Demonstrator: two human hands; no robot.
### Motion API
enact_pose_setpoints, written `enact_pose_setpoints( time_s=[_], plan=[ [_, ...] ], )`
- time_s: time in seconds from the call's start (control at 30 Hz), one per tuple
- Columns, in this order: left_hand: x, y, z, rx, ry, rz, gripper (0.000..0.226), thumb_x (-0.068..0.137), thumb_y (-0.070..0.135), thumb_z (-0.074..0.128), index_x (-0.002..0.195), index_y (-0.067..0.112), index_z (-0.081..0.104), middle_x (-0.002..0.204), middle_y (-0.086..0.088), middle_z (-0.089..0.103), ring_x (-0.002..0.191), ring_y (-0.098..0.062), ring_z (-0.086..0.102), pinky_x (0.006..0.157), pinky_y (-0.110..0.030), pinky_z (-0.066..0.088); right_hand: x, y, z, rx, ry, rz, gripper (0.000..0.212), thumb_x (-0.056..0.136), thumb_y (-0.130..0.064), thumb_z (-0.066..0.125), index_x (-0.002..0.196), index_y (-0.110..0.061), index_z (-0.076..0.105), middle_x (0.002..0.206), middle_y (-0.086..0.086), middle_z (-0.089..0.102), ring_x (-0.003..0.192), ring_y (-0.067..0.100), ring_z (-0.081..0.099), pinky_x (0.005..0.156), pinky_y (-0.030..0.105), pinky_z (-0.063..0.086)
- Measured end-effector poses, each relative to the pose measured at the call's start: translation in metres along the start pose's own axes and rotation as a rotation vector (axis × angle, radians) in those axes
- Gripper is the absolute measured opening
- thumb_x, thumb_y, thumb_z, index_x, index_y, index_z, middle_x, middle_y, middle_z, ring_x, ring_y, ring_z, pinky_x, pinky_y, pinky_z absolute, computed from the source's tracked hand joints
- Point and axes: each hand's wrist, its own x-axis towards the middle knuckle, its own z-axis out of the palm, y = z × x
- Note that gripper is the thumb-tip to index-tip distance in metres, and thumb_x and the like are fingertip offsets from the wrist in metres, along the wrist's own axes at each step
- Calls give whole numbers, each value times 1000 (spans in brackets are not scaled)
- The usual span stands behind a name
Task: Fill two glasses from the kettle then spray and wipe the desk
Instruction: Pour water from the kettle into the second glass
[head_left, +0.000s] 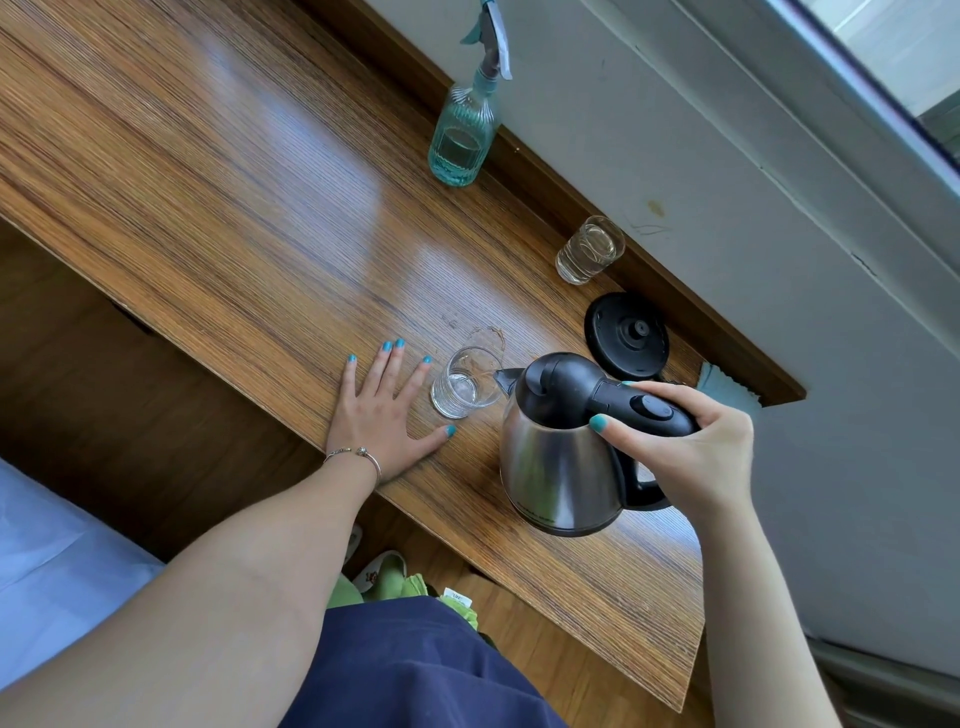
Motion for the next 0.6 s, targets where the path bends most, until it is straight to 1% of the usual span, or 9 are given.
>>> enact_pose_setpoints(
  time_s=[0.2, 0.33, 0.6],
  plan=[
    [0, 0, -1, -4, -4, -1, 95, 78, 87, -2, 153, 32, -17, 163, -8, -15, 150, -22, -14, 118, -53, -10, 0, -1, 1, -1, -13, -10, 40, 54, -26, 94, 76, -50, 72, 81, -28, 71, 78, -8, 68, 63, 4, 50],
    [0, 1, -1, -11, 5, 1, 95, 78, 87, -1, 154, 31, -15, 164, -8, -13, 150, -22, -13, 118, -53, -9, 1, -1, 1, -7, -15, -8, 38, 54, -28, 93, 79, -45, 71, 81, -29, 71, 79, -7, 69, 63, 5, 51],
    [0, 0, 2, -3, 31, -8, 94, 78, 87, -3, 154, 32, -13, 164, -7, -11, 151, -22, -11, 118, -53, -9, 3, 0, 2, 4, -14, -15, 40, 53, -23, 94, 78, -45, 71, 79, -29, 71, 76, -9, 68, 62, 4, 50]
  ],
)
